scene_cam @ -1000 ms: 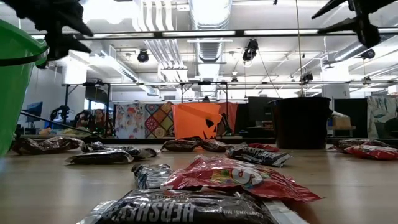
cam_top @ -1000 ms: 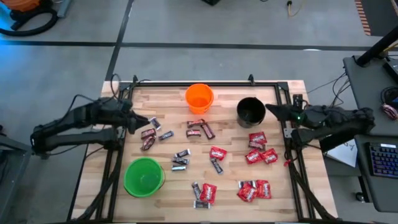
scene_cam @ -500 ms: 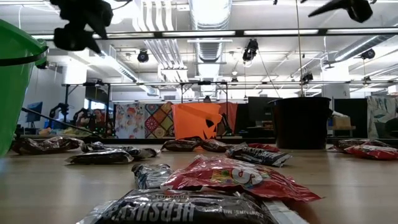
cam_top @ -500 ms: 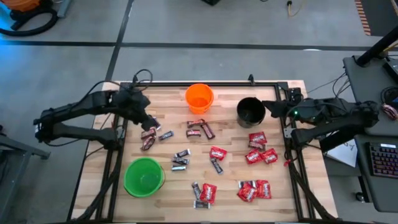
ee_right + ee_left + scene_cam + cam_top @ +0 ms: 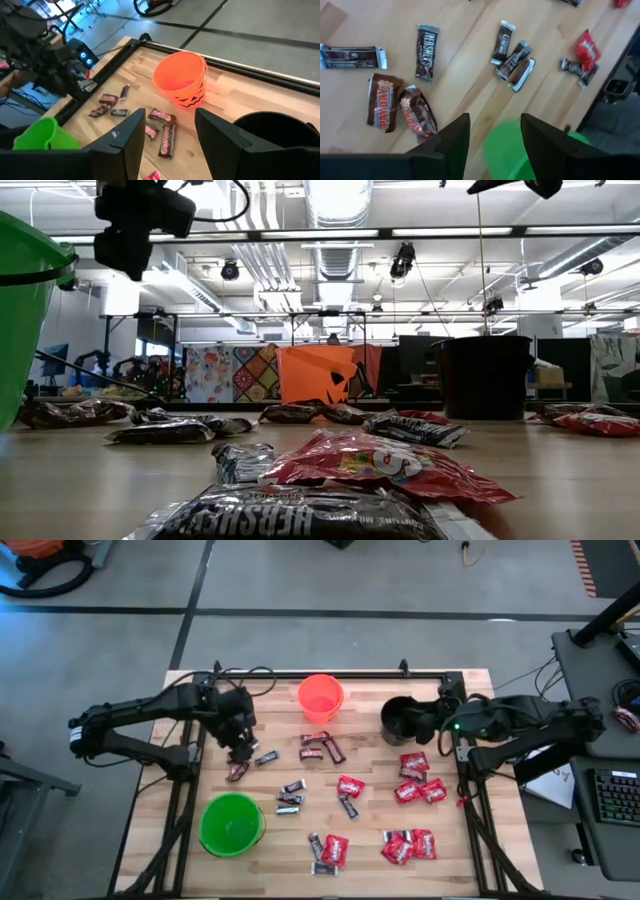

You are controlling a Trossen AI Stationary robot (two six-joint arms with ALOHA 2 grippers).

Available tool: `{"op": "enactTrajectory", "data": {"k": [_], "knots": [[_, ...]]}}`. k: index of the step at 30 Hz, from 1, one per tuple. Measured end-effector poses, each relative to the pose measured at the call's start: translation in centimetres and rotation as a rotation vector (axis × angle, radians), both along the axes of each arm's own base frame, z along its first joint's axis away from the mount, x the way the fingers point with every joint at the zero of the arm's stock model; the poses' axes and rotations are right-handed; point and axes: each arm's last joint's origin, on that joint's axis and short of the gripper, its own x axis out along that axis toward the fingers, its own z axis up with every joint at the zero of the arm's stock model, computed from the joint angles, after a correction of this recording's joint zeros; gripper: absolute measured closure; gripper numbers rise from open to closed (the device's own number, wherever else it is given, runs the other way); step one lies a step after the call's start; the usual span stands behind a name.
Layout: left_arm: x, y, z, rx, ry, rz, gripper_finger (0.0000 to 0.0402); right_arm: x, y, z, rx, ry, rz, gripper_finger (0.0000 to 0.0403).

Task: Sort candy
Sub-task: Put the black chocolate into the green bucket

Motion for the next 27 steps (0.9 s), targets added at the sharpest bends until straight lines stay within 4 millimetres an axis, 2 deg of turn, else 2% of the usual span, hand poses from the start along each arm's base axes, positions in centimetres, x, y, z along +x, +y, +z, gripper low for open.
{"op": "enactTrajectory", "data": {"k": [7, 11, 20, 23, 27], "knots": [[0.5, 0.2, -1.5, 0.012, 0.141, -0.125, 0.0241, 0.4, 0.0, -0.6, -0.041, 0.06, 0.004, 0.0236], [1.4, 0.4, -2.3, -0.03, 0.225, -0.039, 0.0242, 0.4, 0.0, -0.7, -0.043, 0.057, -0.02, 0.0236], [4.2, 1.1, -4.0, -0.015, 0.234, -0.083, 0.0242, 0.7, 0.0, -0.9, -0.045, 0.072, -0.02, 0.0236], [5.1, 1.4, -4.5, 0.019, 0.183, -0.172, 0.0242, 0.8, 0.0, -0.9, -0.045, 0.075, -0.02, 0.0236], [6.3, 1.7, -5.4, 0.137, 0.036, -0.453, 0.0242, 0.8, 0.0, -0.9, -0.048, 0.077, -0.018, 0.0236]]}}
